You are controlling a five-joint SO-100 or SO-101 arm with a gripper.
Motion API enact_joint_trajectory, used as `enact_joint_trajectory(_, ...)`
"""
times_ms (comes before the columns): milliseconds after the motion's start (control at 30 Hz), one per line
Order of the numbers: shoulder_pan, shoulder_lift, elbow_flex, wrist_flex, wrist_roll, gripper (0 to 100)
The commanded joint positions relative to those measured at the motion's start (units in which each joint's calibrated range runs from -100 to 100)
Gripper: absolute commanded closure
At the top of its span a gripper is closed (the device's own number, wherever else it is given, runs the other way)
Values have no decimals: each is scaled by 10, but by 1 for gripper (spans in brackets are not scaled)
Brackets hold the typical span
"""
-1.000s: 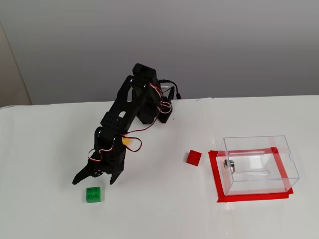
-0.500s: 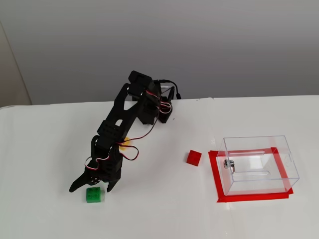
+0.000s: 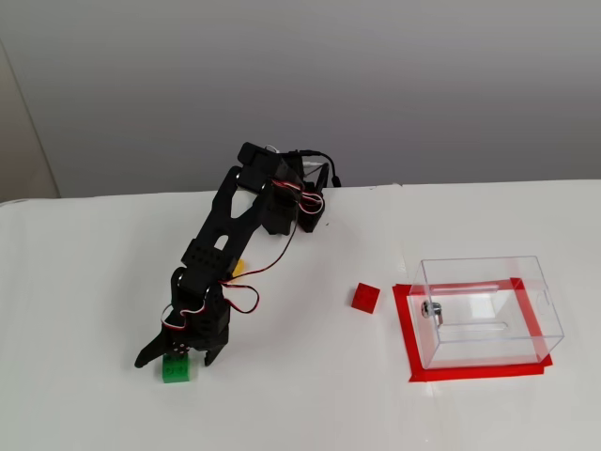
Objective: Pick the green lego brick and place it into the transparent box
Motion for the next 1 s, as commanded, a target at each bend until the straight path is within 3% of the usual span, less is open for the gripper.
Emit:
enact_joint_trajectory(0, 7, -2, -17, -14, 1, 52)
enact_joint_trajectory(233, 7, 9, -17, -17, 1, 53)
enact_joint_trajectory(767, 27, 12, -17, -16, 0, 82)
enact_joint_trajectory(967, 39, 6, -18, -16, 0, 84)
